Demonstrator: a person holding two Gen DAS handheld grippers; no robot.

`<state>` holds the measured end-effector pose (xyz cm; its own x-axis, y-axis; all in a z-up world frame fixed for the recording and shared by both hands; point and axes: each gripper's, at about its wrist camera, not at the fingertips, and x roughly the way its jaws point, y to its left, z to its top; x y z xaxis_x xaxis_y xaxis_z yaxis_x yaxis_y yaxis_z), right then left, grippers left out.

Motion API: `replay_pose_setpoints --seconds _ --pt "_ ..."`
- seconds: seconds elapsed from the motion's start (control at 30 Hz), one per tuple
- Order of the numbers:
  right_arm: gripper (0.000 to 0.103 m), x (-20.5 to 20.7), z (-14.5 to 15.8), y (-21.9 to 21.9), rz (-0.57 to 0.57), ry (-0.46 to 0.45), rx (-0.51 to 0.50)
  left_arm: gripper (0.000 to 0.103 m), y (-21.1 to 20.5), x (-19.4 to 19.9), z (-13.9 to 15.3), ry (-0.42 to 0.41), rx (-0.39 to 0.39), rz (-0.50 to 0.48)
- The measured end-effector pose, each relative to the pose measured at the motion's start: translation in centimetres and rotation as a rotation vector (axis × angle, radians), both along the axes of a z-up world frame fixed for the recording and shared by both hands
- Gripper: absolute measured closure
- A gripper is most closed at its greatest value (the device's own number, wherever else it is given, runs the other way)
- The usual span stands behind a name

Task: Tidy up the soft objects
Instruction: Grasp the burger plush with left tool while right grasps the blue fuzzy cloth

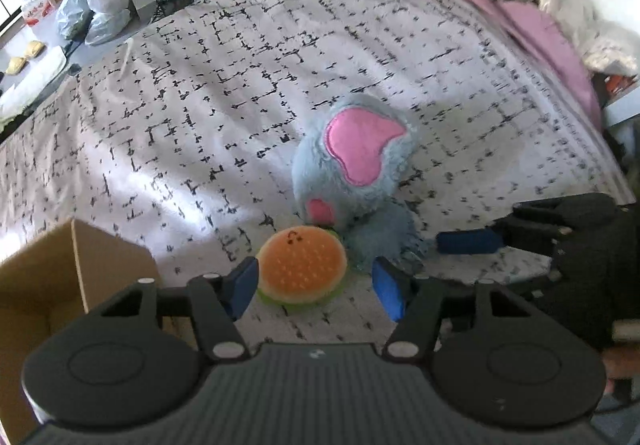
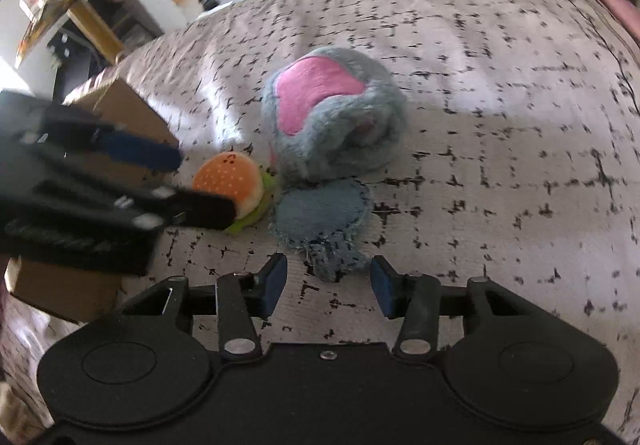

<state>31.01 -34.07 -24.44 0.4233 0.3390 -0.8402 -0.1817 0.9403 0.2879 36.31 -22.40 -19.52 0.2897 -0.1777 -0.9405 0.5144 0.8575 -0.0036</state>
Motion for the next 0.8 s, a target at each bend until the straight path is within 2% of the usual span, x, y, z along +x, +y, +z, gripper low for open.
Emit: replay_pose_setpoints --seconds 0.1,0.13,0.17,0.23,0.37,0.67,0.73,0.8 --pt "0.057 0.0 -0.2 0.8 0.060 -0.008 -0.032 0.043 -0.3 0.7 -1.2 0.034 0.014 0.006" --pt "0.061 0.0 -0.3 1.0 0.078 -0.009 -0.054 0.044 -0.5 0.7 -1.5 0.044 0.021 -0.003" --pt "0.076 0.0 -0.3 1.1 0.087 -0.010 -0.069 0.044 -0.7 0.8 -1.8 0.045 0.033 -0.015" --pt "0.094 0.2 -0.1 0.9 0.105 0.021 -0.048 0.044 -1.0 0.7 -2.0 0.037 0.049 -0.023" --pt "0.098 -0.4 0.2 0.3 0.089 0.032 -0.074 0.044 -1.8 0.3 -2.3 0.023 0.086 -0.076" --pt "0.098 -2.7 0.9 -2.4 -0.012 0.065 -0.070 0.044 -3.1 0.2 -4.4 0.006 0.157 -0.128" --pt "0.098 -3.2 1.4 -2.8 -0.022 0.060 -0.073 0.063 -3.1 0.1 -4.4 -0.017 0.167 -0.136" --pt "0.098 -3.7 1.9 -3.2 -0.031 0.047 -0.078 0.069 -2.8 0.2 -4.1 -0.023 0.161 -0.122"
